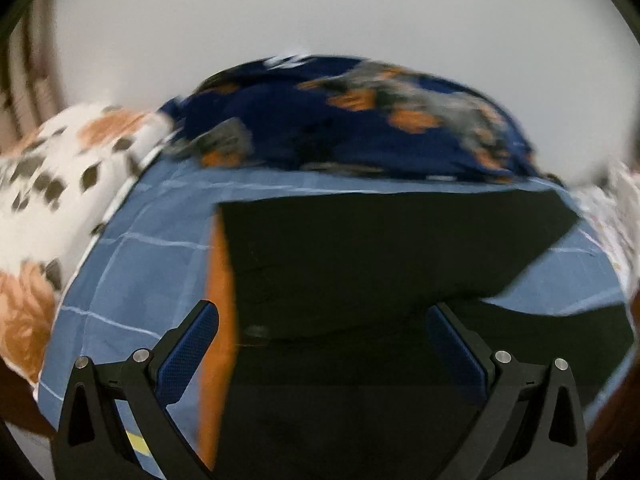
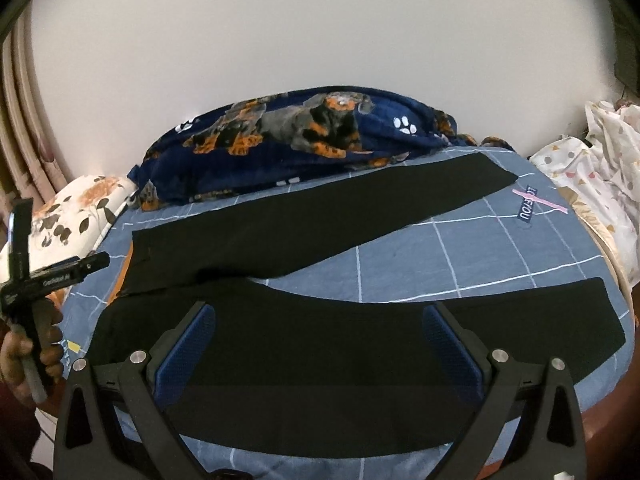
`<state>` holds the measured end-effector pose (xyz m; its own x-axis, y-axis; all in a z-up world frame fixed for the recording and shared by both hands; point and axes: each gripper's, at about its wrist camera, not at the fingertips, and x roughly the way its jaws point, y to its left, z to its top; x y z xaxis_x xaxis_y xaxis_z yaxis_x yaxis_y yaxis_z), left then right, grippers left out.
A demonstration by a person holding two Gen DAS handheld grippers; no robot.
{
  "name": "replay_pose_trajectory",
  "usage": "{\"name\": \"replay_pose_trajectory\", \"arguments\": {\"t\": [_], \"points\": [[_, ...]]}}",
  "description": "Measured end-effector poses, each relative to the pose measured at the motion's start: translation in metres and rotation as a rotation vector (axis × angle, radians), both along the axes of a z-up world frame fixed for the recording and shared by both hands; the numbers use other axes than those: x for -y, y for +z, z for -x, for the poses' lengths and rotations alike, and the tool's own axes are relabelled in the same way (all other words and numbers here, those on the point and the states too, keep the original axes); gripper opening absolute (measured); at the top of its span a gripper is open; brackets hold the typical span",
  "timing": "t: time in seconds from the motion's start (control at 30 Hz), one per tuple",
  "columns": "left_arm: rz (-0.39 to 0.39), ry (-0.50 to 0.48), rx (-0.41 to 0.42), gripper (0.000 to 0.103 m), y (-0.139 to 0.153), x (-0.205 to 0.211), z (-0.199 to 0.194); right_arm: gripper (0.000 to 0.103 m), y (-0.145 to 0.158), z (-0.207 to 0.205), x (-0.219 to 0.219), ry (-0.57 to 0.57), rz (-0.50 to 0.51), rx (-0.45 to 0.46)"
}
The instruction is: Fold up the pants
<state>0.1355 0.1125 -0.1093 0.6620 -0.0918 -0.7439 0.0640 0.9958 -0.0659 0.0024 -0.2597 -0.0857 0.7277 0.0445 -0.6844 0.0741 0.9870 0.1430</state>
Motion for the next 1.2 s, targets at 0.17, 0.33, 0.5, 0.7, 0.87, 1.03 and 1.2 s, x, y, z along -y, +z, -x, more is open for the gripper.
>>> {"name": "replay_pose_trajectory", "arguments": {"t": [0.17, 0.33, 0.5, 0.7, 0.87, 1.03, 1.2], "points": [[0.059, 0.039, -0.053, 0.095, -0.028, -0.067, -0.044, 0.103, -0.017, -0.015, 0.002, 0.002, -0.026, -0.05], [0.113, 0.013, -0.073, 0.083, -0.044, -0.107, -0.104, 0.103, -0.033, -0.029, 0.003, 0.002, -0.045, -0.096], [0.103, -0.07, -0.121, 0.075, -0.062, -0.11, -0.16, 0.103, -0.044, -0.038, 0.002, 0.001, -0.035, -0.132], [0.087, -0.141, -0.148, 0.075, -0.081, -0.105, -0.2, 0.103, -0.058, -0.044, 0.006, -0.022, -0.026, -0.18], [0.141, -0.261, -0.201, 0.046, -0.099, -0.094, -0.215, 0.103, -0.064, -0.049, 0.008, -0.033, -0.03, -0.201], [0.193, -0.237, -0.194, 0.016, -0.095, -0.096, -0.21, 0.103, -0.066, -0.053, 0.005, -0.028, -0.035, -0.208], [0.145, -0.205, -0.104, 0.011, -0.065, -0.081, -0.183, 0.103, -0.056, -0.067, 0.003, -0.004, -0.079, -0.181]]}}
